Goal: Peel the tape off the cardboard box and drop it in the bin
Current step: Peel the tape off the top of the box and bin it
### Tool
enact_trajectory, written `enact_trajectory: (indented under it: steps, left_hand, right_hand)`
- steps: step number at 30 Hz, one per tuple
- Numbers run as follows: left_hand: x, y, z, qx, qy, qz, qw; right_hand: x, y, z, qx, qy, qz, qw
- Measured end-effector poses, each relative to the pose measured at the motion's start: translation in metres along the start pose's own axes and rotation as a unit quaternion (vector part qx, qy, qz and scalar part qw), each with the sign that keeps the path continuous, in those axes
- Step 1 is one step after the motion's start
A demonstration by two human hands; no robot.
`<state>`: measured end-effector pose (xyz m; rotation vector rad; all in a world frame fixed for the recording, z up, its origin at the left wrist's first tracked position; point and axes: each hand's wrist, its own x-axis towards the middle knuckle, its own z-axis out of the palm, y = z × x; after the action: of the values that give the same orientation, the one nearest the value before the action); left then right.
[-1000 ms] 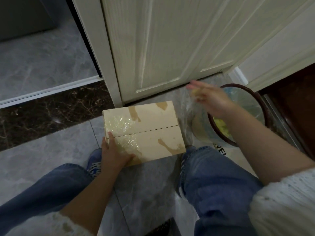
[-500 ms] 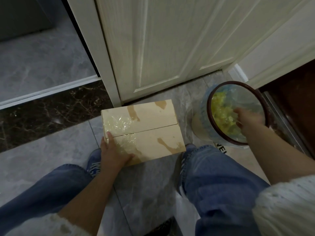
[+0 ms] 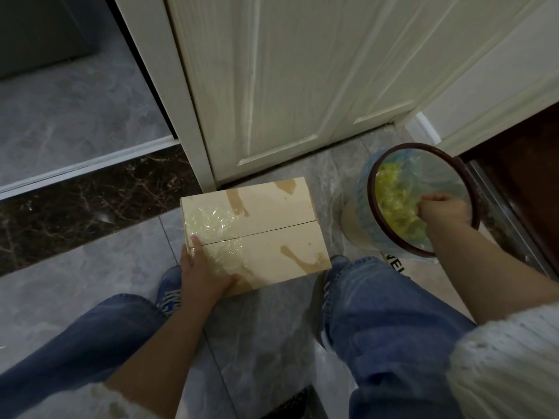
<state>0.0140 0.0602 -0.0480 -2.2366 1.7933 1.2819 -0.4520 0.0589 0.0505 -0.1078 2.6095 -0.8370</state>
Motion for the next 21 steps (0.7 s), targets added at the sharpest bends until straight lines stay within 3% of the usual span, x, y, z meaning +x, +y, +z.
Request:
enact_trajectory:
  steps: [5, 11, 15, 21]
  left_hand:
    - [0.000, 0.001, 0.000, 0.001, 0.002, -0.003, 1.000]
    - [-0.002, 0.003, -0.002, -0.006, 0.002, 0.000, 1.000]
    - [-0.004, 0.004, -0.003, -0.015, 0.005, 0.005, 1.000]
    - [-0.004, 0.018, -0.001, -0.019, -0.025, 0.024, 0.999]
  right_hand:
    - [0.052, 0.027, 0.009, -0.017, -0.006, 0.001, 1.000]
    - [-0.029, -0.013, -0.012, -0.017, -0.016, -0.024, 0.999]
    - [-0.049, -0.026, -0.010, -0.075, -0.008, -0.092, 0.993]
    - [-0.092, -0.053, 0.027, -0.108, -0.112, -0.277, 0.948]
